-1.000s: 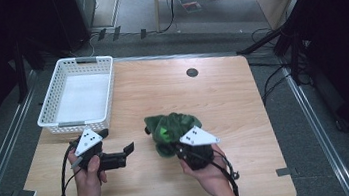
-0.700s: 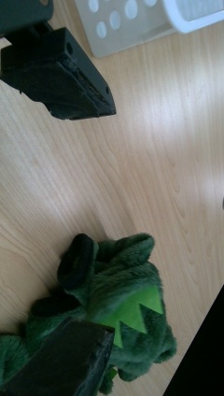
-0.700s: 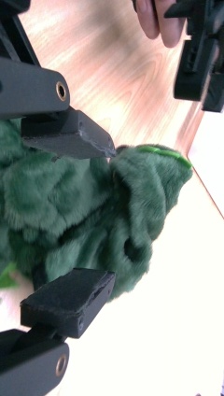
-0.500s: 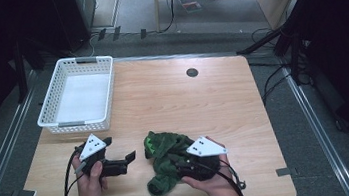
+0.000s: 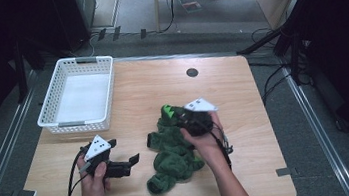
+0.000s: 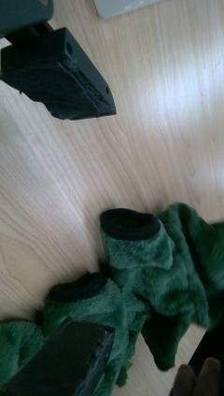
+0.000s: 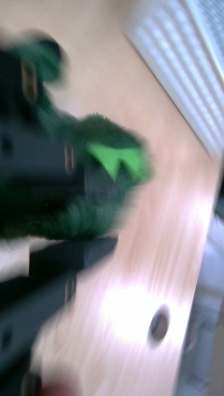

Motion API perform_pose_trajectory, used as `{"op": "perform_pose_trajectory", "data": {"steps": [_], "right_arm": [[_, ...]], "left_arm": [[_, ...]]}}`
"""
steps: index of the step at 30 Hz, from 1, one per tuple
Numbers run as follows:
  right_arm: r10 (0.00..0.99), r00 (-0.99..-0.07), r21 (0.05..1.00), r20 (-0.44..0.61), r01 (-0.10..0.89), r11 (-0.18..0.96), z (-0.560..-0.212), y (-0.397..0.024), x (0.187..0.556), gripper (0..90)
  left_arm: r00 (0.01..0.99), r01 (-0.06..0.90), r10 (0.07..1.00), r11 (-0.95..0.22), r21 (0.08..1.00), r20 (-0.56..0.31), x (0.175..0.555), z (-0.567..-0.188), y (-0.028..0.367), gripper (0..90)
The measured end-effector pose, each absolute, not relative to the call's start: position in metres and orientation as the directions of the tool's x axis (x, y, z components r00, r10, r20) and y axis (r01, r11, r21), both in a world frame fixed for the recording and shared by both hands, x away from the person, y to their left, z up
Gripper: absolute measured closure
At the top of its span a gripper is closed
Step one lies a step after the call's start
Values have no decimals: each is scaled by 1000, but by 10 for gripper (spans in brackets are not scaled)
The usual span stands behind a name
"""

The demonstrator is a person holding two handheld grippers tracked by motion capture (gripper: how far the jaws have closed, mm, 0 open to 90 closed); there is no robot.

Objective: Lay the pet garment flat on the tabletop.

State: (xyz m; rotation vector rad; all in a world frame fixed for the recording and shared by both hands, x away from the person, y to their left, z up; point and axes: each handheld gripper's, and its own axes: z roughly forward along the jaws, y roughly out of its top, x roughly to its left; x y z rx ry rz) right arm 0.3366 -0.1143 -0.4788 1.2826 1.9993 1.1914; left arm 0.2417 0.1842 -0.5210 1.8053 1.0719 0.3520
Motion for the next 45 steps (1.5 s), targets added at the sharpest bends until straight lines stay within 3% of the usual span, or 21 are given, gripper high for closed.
{"op": "perform_pose_trajectory", "data": {"steps": [4, 11, 13, 15, 18, 20, 22, 29, 30, 31, 32, 34, 39, 45], "right_arm": [[886, -436, 864, 155, 495, 93, -471, -144, 332, 478], [839, -516, 809, 172, 560, 179, -484, -155, 313, 421], [833, -528, 751, 165, 615, 241, -498, -151, 313, 415], [845, -512, 714, 157, 650, 262, -511, -150, 313, 524], [844, -504, 726, 180, 648, 232, -521, -156, 308, 717], [846, -498, 732, 191, 647, 215, -524, -161, 307, 775], [846, -500, 736, 182, 641, 220, -526, -162, 305, 799], [855, -493, 721, 161, 651, 239, -535, -168, 299, 780], [852, -498, 729, 161, 642, 237, -533, -169, 298, 733], [832, -521, 749, 191, 625, 219, -526, -170, 297, 598], [832, -521, 749, 191, 625, 219, -526, -170, 297, 598], [824, -526, 793, 213, 585, 168, -509, -176, 299, 502], [829, -502, 819, 245, 565, 101, -489, -178, 318, 488], [832, -525, 801, 181, 570, 186, -490, -147, 357, 456]], "left_arm": [[581, 522, 780, -138, 842, -233, 247, -520, 180, 0], [570, 636, 756, -157, 756, -323, 285, -523, 144, 14], [526, 661, 795, -158, 733, -303, 294, -528, 131, 179], [514, 689, 798, -165, 706, -315, 301, -534, 124, 270], [504, 715, 800, -176, 676, -324, 306, -539, 122, 582], [522, 716, 787, -195, 671, -328, 306, -541, 124, 792], [535, 713, 778, -208, 669, -328, 304, -540, 126, 861], [545, 715, 763, -205, 669, -348, 289, -543, 137, 855], [545, 704, 766, -197, 682, -341, 288, -541, 137, 815], [546, 695, 767, -190, 693, -337, 287, -538, 139, 592], [539, 691, 768, -168, 703, -346, 288, -535, 141, 592], [535, 677, 758, -121, 726, -372, 290, -526, 146, 428], [481, 674, 791, -60, 736, -377, 313, -513, 145, 388], [408, 740, 845, -84, 668, -345, 357, -530, 119, 352]]}}
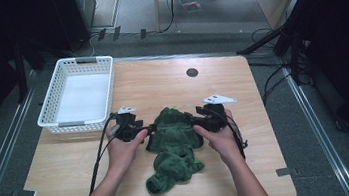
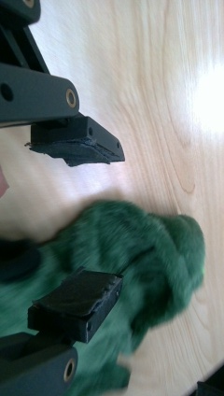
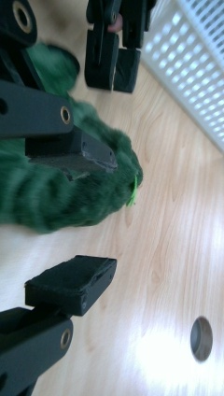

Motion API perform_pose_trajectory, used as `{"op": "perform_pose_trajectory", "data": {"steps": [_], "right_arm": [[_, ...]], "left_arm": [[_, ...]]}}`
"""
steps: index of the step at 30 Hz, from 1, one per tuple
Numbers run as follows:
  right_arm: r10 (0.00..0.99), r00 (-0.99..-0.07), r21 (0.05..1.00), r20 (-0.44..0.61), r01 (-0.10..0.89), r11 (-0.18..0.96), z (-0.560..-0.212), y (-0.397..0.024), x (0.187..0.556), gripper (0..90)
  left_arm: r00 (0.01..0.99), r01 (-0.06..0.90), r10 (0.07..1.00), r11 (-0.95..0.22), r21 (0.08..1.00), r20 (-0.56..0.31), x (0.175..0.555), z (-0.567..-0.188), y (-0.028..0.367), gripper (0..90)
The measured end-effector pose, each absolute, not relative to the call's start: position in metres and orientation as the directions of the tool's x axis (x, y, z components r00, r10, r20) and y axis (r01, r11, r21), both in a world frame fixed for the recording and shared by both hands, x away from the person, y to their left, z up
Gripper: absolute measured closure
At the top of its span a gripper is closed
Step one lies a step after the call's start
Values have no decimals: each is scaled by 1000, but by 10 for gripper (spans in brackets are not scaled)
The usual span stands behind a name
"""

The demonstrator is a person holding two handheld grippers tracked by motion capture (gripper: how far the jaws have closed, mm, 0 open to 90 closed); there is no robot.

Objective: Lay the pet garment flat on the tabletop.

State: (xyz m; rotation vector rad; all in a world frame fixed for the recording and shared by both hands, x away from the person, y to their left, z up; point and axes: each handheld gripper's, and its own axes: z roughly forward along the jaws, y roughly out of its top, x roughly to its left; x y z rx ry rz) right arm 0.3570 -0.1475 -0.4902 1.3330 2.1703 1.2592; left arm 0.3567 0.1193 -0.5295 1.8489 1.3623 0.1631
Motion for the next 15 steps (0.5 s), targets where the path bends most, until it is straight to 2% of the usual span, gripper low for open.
{"op": "perform_pose_trajectory", "data": {"steps": [3, 4, 6, 7, 8, 10, 12, 15], "right_arm": [[834, -525, 743, 170, 624, 241, -506, -136, 376, 437], [838, -522, 724, 160, 639, 260, -513, -133, 381, 463], [836, -527, 693, 151, 659, 290, -524, -131, 388, 567], [837, -533, 696, 123, 648, 310, -530, -131, 388, 751], [837, -533, 696, 123, 648, 310, -530, -131, 388, 751], [839, -533, 725, 111, 621, 298, -530, -134, 386, 869], [845, -527, 754, 89, 591, 289, -525, -138, 384, 900], [859, -507, 807, 67, 533, 252, -515, -147, 379, 900]], "left_arm": [[422, 737, 855, -130, 663, -301, 367, -535, 108, 356], [428, 735, 858, -148, 662, -284, 369, -536, 104, 364], [443, 729, 860, -181, 660, -253, 372, -537, 98, 388], [454, 728, 857, -199, 656, -244, 373, -536, 95, 451], [468, 722, 855, -226, 653, -222, 374, -535, 93, 451], [495, 710, 851, -281, 646, -175, 376, -534, 89, 655], [499, 688, 855, -289, 666, -145, 378, -530, 90, 853], [465, 669, 871, -229, 707, -158, 381, -523, 94, 886]]}}
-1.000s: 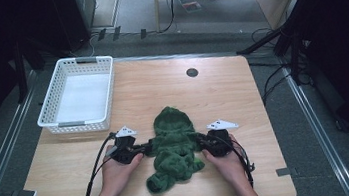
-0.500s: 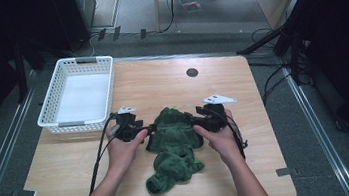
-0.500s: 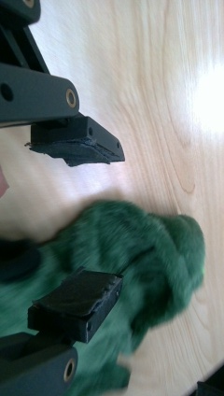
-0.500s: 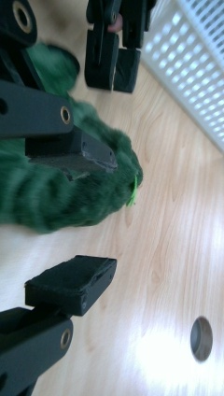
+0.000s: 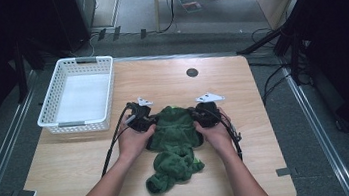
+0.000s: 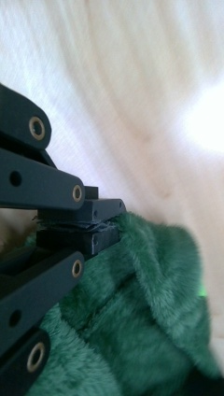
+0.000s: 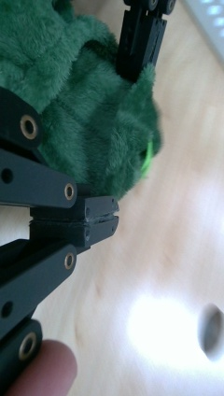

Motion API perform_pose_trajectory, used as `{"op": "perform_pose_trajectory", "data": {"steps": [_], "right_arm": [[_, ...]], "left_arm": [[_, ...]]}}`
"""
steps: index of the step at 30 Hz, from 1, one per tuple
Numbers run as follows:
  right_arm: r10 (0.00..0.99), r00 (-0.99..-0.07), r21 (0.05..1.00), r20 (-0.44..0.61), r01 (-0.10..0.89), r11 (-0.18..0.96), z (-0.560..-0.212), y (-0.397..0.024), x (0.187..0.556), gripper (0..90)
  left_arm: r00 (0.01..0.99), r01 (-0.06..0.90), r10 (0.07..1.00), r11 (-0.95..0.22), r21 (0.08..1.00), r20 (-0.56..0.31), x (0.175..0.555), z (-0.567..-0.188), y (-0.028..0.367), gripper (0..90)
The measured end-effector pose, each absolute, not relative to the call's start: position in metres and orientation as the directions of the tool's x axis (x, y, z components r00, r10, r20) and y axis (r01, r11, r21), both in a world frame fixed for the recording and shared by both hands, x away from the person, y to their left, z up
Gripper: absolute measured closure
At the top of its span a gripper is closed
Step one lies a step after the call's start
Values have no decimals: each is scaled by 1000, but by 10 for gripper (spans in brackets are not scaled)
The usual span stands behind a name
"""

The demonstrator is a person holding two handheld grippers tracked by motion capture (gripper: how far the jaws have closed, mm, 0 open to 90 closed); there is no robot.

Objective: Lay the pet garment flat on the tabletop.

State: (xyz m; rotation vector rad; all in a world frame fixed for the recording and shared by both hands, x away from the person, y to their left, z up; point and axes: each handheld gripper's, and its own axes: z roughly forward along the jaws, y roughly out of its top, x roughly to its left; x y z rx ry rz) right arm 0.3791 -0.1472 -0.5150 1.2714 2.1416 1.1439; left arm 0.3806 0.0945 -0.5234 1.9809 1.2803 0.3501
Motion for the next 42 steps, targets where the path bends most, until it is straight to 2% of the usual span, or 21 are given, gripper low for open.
{"op": "perform_pose_trajectory", "data": {"steps": [2, 3, 4, 5, 6, 7, 9, 13, 18, 23, 25, 26, 27, 28, 30, 32, 35, 37, 39, 40, 42], "right_arm": [[857, -511, 817, 65, 521, 248, -513, -151, 375, 900], [853, -521, 793, 5, 521, 314, -518, -151, 373, 900], [853, -521, 793, 5, 521, 314, -518, -151, 373, 900], [851, -525, 752, 14, 567, 337, -525, -154, 375, 823], [851, -525, 752, 14, 567, 337, -525, -154, 375, 823], [846, -531, 730, 58, 600, 327, -527, -158, 376, 739], [849, -519, 737, 99, 611, 288, -525, -167, 375, 663], [869, -467, 827, 164, 545, 137, -503, -174, 374, 640], [871, -462, 792, 166, 589, 161, -505, -151, 393, 588], [874, -458, 717, 163, 663, 214, -530, -143, 399, 565], [868, -471, 707, 156, 667, 235, -536, -143, 395, 574], [861, -486, 706, 150, 663, 251, -539, -143, 392, 600], [861, -486, 706, 150, 663, 251, -539, -143, 392, 600], [860, -488, 705, 152, 663, 252, -539, -143, 390, 625], [850, -510, 703, 133, 653, 281, -538, -142, 388, 751], [842, -533, 709, 81, 625, 327, -537, -140, 385, 863], [846, -532, 757, 27, 564, 331, -530, -141, 383, 891], [862, -506, 831, 30, 491, 260, -516, -146, 382, 892], [867, -498, 842, 29, 480, 248, -513, -147, 382, 890], [869, -494, 844, 23, 476, 248, -512, -146, 383, 882], [871, -491, 816, 23, 512, 268, -516, -144, 385, 785]], "left_arm": [[474, 657, 870, -249, 712, -134, 381, -523, 93, 882], [482, 658, 868, -270, 703, -119, 382, -525, 91, 817], [481, 664, 869, -274, 696, -116, 383, -528, 90, 817], [492, 676, 856, -258, 690, -161, 384, -531, 92, 688], [492, 676, 856, -258, 690, -161, 384, -531, 92, 634], [496, 671, 852, -254, 696, -166, 384, -530, 94, 634], [492, 669, 844, -209, 713, -214, 384, -527, 100, 585], [441, 656, 851, -90, 749, -284, 388, -517, 106, 529], [375, 722, 863, -42, 691, -339, 400, -523, 97, 499], [400, 748, 875, -139, 649, -274, 399, -535, 91, 496], [417, 737, 874, -166, 655, -248, 398, -536, 91, 540], [427, 737, 869, -174, 654, -250, 398, -536, 90, 629], [444, 734, 863, -195, 651, -241, 397, -535, 90, 629], [459, 728, 857, -211, 652, -234, 396, -535, 88, 697], [488, 707, 848, -245, 664, -207, 393, -534, 86, 852], [498, 686, 845, -246, 685, -195, 391, -532, 84, 892], [494, 650, 852, -227, 725, -175, 391, -524, 83, 900], [481, 627, 860, -205, 752, -167, 392, -518, 84, 900], [465, 612, 873, -196, 766, -149, 395, -516, 84, 895], [447, 618, 884, -194, 762, -138, 397, -516, 84, 869], [417, 642, 895, -170, 748, -155, 400, -520, 86, 689]]}}
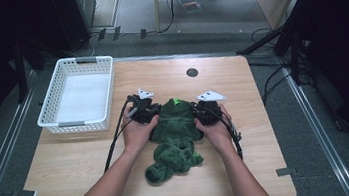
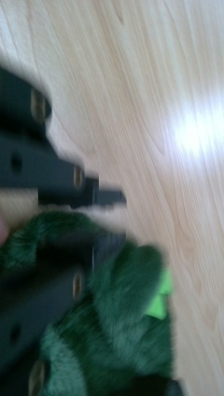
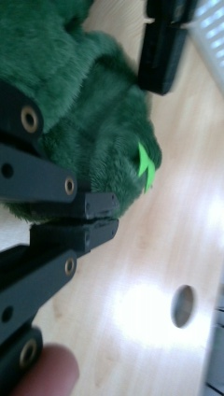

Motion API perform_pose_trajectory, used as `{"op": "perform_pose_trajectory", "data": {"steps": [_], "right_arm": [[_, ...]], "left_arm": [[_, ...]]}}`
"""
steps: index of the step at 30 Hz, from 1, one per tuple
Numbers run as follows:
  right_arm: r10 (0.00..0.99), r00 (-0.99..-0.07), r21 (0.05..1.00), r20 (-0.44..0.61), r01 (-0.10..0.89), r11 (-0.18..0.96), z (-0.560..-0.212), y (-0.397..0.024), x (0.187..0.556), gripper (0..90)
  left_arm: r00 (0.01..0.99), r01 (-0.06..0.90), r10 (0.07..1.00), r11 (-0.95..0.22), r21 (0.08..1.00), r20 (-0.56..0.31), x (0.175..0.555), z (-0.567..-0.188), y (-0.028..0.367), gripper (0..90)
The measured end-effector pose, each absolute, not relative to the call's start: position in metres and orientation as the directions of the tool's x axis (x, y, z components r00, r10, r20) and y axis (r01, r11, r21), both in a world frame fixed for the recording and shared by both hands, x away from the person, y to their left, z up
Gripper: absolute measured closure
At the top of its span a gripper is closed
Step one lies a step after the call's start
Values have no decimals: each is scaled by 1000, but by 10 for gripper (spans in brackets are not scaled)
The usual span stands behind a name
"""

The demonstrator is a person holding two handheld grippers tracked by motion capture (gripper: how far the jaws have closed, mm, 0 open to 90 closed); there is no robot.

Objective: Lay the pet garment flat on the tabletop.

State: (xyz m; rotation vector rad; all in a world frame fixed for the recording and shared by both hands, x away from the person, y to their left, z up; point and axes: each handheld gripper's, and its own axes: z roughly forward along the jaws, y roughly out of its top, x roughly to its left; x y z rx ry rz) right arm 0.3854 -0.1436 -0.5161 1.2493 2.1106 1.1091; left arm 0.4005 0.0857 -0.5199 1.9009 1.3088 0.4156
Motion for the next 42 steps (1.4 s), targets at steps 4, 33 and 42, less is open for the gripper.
{"op": "perform_pose_trajectory", "data": {"steps": [4, 33, 42], "right_arm": [[885, -464, 791, 51, 559, 247, -523, -154, 382, 576], [862, -486, 744, 141, 626, 231, -539, -177, 311, 756], [858, -472, 848, 201, 523, 89, -507, -176, 307, 570]], "left_arm": [[433, 653, 872, -128, 746, -229, 393, -518, 98, 532], [460, 736, 826, -151, 659, -325, 338, -541, 123, 874], [455, 613, 843, -64, 787, -287, 331, -516, 122, 630]]}}
